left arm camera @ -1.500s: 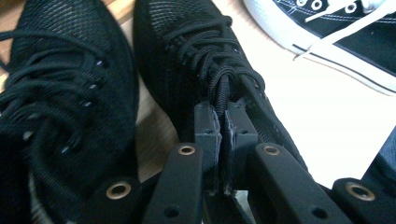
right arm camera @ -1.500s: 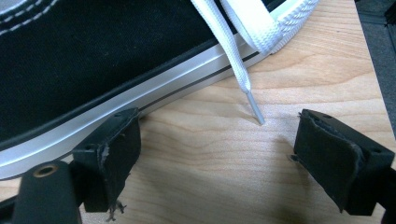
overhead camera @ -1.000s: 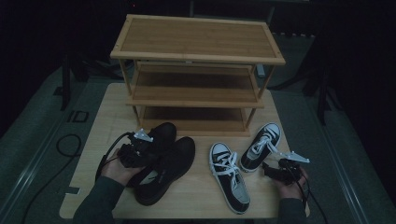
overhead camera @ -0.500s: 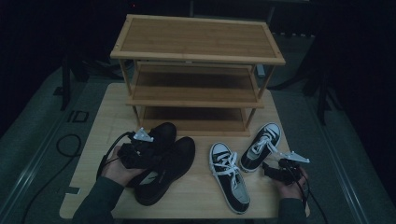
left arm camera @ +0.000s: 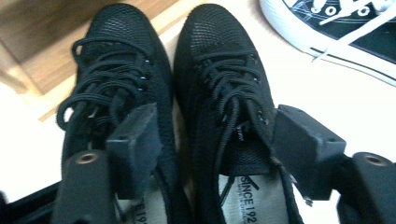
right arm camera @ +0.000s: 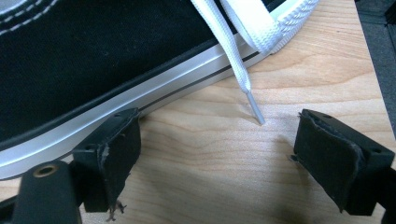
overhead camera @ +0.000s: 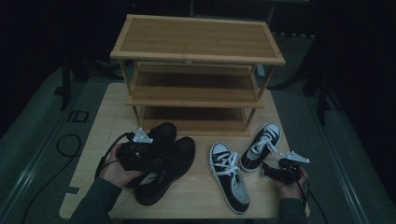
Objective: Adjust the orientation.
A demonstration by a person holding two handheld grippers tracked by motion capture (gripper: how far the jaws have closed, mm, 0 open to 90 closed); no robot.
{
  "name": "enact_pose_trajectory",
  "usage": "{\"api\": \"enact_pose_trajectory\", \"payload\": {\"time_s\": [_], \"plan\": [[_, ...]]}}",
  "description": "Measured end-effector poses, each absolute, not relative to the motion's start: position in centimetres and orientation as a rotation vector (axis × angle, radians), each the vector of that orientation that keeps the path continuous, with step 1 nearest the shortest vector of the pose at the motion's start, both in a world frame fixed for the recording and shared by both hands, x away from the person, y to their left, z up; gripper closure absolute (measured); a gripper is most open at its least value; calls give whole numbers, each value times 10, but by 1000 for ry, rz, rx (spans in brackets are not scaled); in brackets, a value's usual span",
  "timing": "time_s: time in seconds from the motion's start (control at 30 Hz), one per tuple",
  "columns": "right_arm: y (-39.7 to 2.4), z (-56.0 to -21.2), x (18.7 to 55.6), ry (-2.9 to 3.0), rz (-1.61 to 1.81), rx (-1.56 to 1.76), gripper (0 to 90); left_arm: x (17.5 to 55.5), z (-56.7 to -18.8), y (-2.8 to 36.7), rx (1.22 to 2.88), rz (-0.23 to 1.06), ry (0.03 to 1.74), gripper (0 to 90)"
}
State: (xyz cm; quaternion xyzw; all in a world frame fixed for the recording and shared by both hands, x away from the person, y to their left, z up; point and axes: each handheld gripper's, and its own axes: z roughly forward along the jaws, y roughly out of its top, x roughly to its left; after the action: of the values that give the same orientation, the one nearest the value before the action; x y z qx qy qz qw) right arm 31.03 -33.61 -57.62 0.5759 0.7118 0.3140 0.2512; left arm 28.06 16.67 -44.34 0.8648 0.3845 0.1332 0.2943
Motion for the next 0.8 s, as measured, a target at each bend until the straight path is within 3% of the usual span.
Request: {"api": "enact_pose_trajectory", "payload": {"time_s": [0.53,0.8], "plan": [[-336,-576,310,1937,855,1567,144,282,-445,176,2267,419,1129,105],[-336,-576,310,1937,854,1567,144,282,-451,180,2271,412,1156,131]]}}
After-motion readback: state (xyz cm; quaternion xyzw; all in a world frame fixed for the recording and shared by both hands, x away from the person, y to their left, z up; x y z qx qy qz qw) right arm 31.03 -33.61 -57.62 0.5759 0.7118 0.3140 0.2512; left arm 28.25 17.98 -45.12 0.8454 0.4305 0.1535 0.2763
